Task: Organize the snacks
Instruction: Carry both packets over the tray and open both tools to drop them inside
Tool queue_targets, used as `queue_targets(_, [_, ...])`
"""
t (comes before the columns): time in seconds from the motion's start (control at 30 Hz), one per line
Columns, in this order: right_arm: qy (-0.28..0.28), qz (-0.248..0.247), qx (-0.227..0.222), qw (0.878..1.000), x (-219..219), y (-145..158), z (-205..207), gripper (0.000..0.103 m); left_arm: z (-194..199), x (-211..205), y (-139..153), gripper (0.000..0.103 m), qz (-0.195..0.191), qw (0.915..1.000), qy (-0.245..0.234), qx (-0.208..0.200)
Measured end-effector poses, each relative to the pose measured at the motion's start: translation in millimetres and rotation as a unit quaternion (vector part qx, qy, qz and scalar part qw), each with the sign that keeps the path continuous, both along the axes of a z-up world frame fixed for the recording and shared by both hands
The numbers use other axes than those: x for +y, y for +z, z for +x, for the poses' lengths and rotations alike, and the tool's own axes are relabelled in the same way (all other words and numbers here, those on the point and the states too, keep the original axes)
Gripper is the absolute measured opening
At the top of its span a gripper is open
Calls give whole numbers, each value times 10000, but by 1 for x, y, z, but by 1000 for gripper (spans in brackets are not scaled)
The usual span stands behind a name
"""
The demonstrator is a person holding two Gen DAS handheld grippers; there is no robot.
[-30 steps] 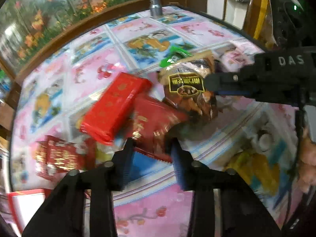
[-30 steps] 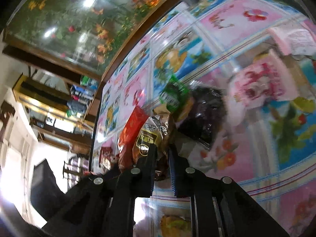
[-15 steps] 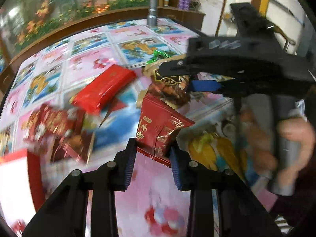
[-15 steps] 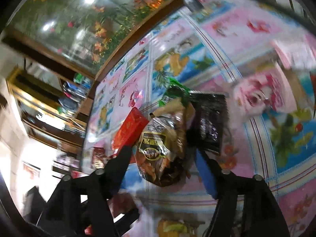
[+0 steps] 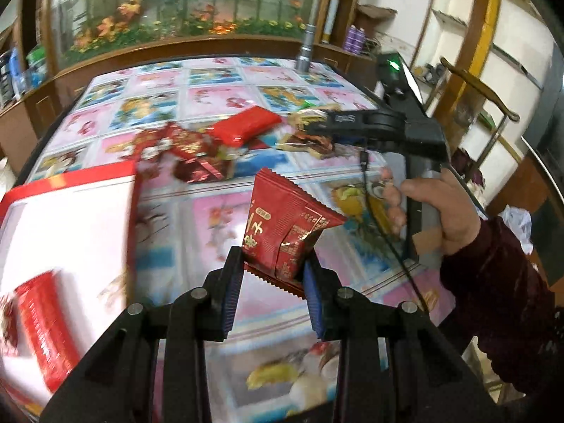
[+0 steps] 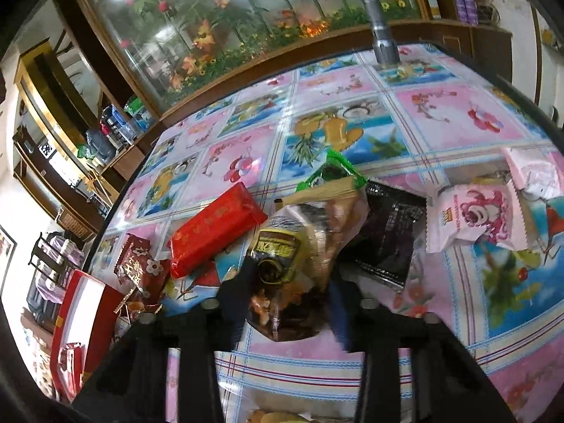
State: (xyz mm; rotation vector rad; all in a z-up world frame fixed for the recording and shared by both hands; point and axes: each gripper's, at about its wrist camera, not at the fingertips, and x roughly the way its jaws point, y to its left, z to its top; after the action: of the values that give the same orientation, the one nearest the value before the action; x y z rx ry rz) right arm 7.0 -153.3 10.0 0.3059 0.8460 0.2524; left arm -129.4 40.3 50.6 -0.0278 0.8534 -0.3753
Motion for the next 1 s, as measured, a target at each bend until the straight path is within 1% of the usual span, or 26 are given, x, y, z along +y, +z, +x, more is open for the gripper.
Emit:
queue_targets(0.07, [-27, 151, 79, 9999, -3, 0, -2, 27, -2, 13, 4, 31, -91, 9999, 140, -24])
queue_targets(0.17, [-38, 375, 161, 9992, -5, 0, -7, 22, -5, 32, 11, 31, -117, 9991, 374, -144])
queue_targets(0.2, [-34, 494, 189, 9986, -6, -1, -9, 21, -7, 39, 14, 31, -139, 9987, 443, -191])
queue_targets(0.27, [-19, 974, 336, 9947, -11, -4, -13, 18, -10, 51, 18, 31, -160, 9978, 579, -274])
queue_targets(0.3, [-6, 1126, 363, 9930, -11, -5, -16, 17, -12, 59, 20, 31, -154, 9970, 679, -330])
queue_targets(0.4, [101, 1386, 324, 9898, -8, -4, -25, 15, -13, 81, 22, 31, -212, 9948, 912, -388])
queue_targets(0.47, [267, 1705, 353, 9844, -3, -6, -31, 13, -13, 98, 20, 31, -218, 9927, 1127, -365])
queue_targets(0.6, [559, 2351, 486, 9692, 7, -12, -37, 10, -16, 122, 13, 31, -218, 9894, 1401, -314])
queue_targets(0.63, [600, 2366, 528, 9683, 12, -14, -39, 9, -15, 127, 11, 31, -214, 9884, 1476, -276])
queue_targets(0.7, [469, 1888, 576, 9792, 24, -16, -43, 9, -17, 136, 8, 31, -223, 9869, 1576, -248])
queue_targets(0.73, [490, 1668, 575, 9831, 31, -15, -45, 9, -18, 138, 8, 31, -225, 9866, 1594, -258])
queue_targets(0.77, [529, 1670, 573, 9829, 34, -14, -46, 14, -20, 140, 8, 31, -205, 9864, 1608, -271])
queue_targets(0.8, [521, 1704, 584, 9822, 35, -12, -47, 15, -20, 142, 8, 31, -156, 9860, 1633, -286])
queue_targets(0.83, [417, 1698, 598, 9828, 36, -11, -48, 19, -19, 143, 8, 31, -122, 9857, 1652, -304])
queue_targets(0.87, [346, 1615, 644, 9842, 39, -10, -47, 38, -20, 145, 8, 31, -130, 9854, 1663, -326])
queue_targets(0.93, [257, 1326, 690, 9884, 52, -6, -47, 63, -20, 148, 8, 31, -205, 9855, 1654, -322])
queue_targets(1.0, [280, 1166, 663, 9906, 63, -2, -46, 63, -20, 150, 7, 31, -188, 9853, 1667, -336])
